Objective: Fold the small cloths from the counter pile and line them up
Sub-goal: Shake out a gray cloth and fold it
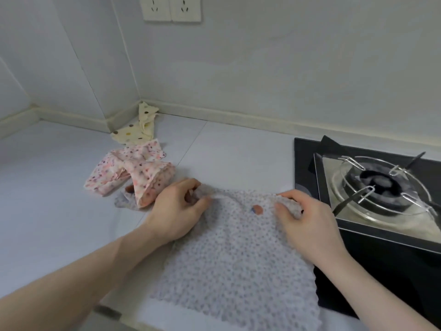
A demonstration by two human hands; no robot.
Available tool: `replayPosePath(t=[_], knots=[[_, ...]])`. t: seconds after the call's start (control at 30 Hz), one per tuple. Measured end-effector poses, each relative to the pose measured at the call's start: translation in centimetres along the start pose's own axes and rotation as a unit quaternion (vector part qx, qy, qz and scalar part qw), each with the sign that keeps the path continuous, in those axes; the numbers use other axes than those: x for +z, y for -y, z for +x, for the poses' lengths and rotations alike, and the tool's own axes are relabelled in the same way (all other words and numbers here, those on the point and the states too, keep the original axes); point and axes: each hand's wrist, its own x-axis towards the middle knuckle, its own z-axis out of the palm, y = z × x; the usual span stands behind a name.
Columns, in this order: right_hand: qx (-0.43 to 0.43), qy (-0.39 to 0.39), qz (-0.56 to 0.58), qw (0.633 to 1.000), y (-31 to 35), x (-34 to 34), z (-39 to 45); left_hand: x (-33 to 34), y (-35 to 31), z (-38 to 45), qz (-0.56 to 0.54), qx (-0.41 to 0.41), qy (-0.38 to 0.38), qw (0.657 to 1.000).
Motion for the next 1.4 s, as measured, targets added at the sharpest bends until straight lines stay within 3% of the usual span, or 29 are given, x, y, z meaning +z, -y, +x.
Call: replayPosePath(t=[0.33,0.73,1.0,1.2,1.4], knots=[[-0.015,-0.037,0.053,0.998,-1.7,0.6,-0.5,0.9,1.3,-0.5,-0.039,0.03,-0.011,0.999],[-0.027,-0.067,0.09,0.993,-1.3,0.6,-1.6,1.2,1.0,-1.6,-0.093,0.068,-0.082,0.99],[-0.043,-0.083,0.094,0.991,1.6,-2.3,-4.7,-2.5,-1.3,-5.2,-0.162,0.031,-0.044,0.985],[-0.056,-0.038,0.046,0.997,2.6,-4.5,-10.7,-4.8,-1.5,-10.6,-0.153,0.045,-0.032,0.987],[-0.069,-0.029,-0.031,0.997,2.2,-2.9,-15.8,-4.1,-0.8,-14.6,-0.074,0.027,-0.017,0.997]])
